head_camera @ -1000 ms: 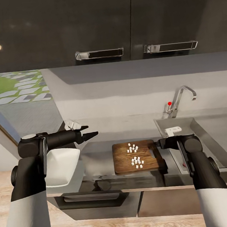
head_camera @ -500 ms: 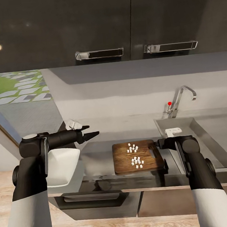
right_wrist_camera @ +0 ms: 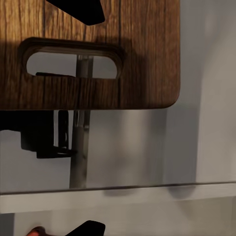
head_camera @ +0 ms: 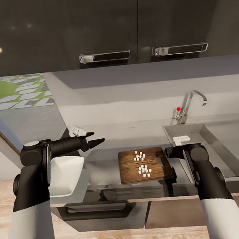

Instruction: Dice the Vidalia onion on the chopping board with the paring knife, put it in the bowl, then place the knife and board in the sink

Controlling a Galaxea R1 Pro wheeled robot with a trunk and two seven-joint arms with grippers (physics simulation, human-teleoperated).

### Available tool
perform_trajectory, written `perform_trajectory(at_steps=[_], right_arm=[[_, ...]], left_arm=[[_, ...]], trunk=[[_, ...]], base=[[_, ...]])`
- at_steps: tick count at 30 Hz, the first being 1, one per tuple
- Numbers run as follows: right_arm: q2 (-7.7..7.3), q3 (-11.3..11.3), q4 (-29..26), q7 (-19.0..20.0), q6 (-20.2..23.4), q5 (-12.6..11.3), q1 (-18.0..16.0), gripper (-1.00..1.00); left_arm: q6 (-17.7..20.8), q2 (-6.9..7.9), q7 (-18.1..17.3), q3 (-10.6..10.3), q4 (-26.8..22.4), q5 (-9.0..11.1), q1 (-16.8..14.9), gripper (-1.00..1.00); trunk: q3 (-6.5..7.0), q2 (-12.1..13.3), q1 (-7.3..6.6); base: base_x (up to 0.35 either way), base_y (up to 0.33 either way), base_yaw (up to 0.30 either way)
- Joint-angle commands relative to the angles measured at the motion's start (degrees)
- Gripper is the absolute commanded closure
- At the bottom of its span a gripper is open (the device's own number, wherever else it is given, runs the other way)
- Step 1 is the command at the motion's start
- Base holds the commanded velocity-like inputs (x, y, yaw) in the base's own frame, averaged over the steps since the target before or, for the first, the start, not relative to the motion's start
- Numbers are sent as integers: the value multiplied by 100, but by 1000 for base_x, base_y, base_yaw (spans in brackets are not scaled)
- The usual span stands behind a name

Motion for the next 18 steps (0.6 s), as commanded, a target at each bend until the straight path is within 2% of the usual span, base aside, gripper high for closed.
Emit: perform_trajectory(at_steps=[1,18], right_arm=[[6,-12,-4,60,17,58,-6,-100],[4,-24,0,54,17,53,-6,-100]], left_arm=[[55,-7,-58,12,-6,-57,-8,-100],[55,-9,-50,11,-6,-57,-8,-100]], trunk=[[-11,-12,3],[-14,-12,3]], base=[[0,0,0],[0,0,0]])
